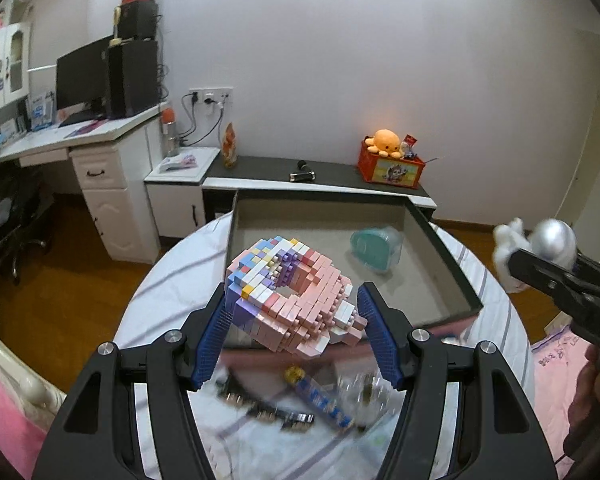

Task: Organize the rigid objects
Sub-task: 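Lower both held items into the box and open both grippers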

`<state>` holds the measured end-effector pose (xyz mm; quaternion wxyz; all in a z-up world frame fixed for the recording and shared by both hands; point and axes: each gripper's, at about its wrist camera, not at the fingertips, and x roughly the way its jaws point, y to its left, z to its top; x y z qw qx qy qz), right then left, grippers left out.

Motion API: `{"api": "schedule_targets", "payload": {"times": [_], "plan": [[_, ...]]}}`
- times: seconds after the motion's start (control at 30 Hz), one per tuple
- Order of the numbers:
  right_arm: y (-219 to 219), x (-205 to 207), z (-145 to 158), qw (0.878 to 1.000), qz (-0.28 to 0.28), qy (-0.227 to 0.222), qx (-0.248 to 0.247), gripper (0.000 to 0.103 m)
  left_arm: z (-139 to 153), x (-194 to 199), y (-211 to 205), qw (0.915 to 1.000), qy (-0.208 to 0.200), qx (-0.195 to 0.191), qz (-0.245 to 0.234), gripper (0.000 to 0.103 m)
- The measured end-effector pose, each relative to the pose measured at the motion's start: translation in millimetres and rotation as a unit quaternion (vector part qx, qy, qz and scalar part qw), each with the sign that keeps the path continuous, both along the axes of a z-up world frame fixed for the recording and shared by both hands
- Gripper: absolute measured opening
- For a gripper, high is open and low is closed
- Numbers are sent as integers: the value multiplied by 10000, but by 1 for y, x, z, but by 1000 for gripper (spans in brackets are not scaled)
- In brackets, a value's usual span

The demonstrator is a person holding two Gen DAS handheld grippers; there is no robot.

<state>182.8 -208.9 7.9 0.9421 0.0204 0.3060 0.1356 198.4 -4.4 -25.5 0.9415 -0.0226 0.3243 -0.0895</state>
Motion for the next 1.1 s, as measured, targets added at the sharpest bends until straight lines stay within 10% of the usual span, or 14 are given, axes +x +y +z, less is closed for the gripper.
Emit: {"api": "schedule_targets", "payload": {"times": [0.7,0.83,1.1], "plan": [[10,131,-86,9893,-84,1428,-291,56,-79,127,-37,9908,1326,224,-167,66],[8,136,-98,9864,-139,1596,-368,56,-76,125,-39,9913,1257,355,-135,97],[2,120,-88,9909,-210,1305,-265,103,-41,93,-16,9976,576,297,225,103]]}}
